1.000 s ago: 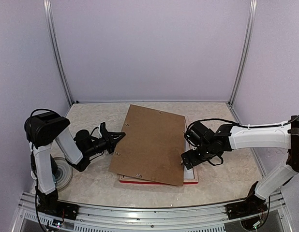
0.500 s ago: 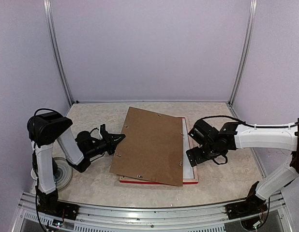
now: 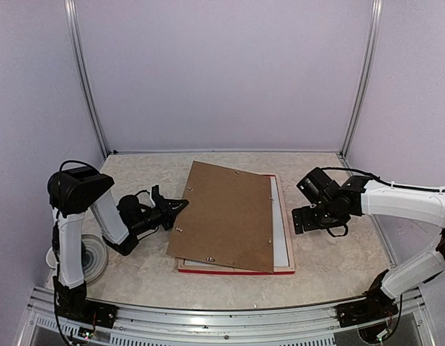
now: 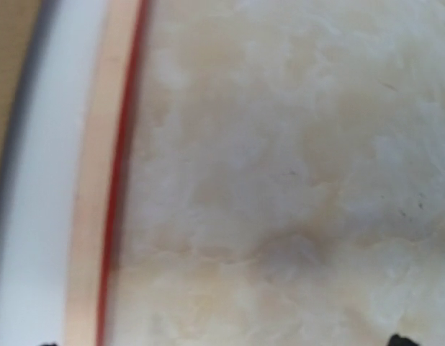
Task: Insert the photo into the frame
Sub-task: Place the backboard on the frame body.
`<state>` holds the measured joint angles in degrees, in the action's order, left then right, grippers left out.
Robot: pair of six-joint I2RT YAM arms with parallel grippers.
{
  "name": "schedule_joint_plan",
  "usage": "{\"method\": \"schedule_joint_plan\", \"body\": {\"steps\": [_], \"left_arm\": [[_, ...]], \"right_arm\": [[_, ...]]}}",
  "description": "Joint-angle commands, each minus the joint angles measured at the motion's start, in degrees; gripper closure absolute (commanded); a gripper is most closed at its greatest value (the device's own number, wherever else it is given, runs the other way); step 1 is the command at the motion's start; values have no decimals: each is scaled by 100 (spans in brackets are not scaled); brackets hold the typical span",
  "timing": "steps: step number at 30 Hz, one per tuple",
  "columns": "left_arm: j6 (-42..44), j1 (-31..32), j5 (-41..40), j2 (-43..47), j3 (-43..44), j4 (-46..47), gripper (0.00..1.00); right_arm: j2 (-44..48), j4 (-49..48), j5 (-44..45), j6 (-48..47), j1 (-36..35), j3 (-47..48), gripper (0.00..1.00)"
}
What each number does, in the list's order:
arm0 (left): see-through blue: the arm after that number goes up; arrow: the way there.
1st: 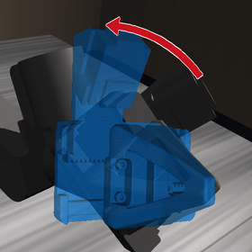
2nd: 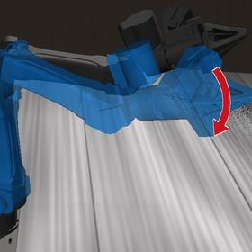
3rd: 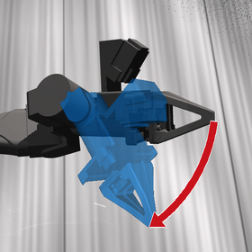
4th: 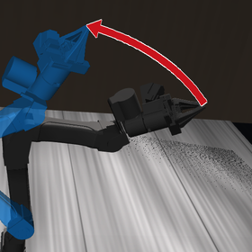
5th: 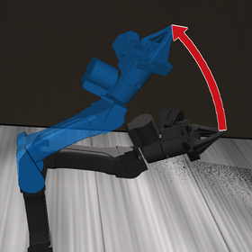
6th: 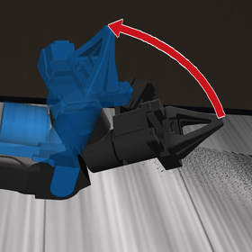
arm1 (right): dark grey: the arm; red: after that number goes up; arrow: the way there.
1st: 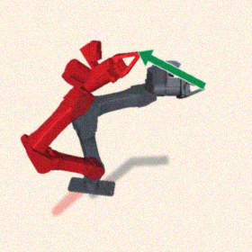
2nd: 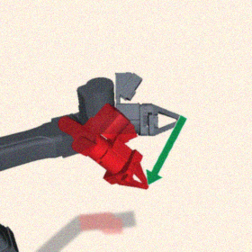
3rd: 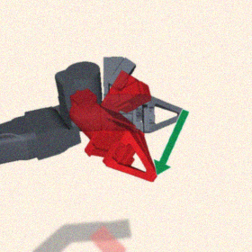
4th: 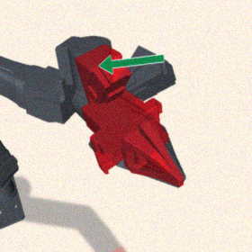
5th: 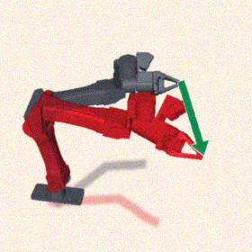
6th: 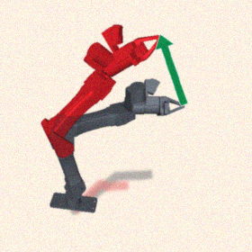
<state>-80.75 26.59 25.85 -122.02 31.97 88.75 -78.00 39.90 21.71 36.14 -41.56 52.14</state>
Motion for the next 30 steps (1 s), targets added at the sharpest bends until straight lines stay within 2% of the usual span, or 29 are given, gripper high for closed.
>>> {"method": "schedule_joint_plan", "body": {"steps": [1,9,13,18,30], "left_arm": [[-69,-50,-115,-130,205,1735,100],[-142,-49,-211,-383,390,1732,100],[-209,-40,-173,-520,478,1731,100],[-216,-74,-146,-584,497,1727,100],[-254,-59,-70,-660,521,1732,100]], "right_arm": [[106,-168,-76,134,187,-163,1],[-266,-437,-111,119,350,-68,1],[-703,-550,138,-45,415,268,1],[-1546,-621,522,-324,672,1133,1],[-3614,-642,758,-863,1022,3413,1]]}}
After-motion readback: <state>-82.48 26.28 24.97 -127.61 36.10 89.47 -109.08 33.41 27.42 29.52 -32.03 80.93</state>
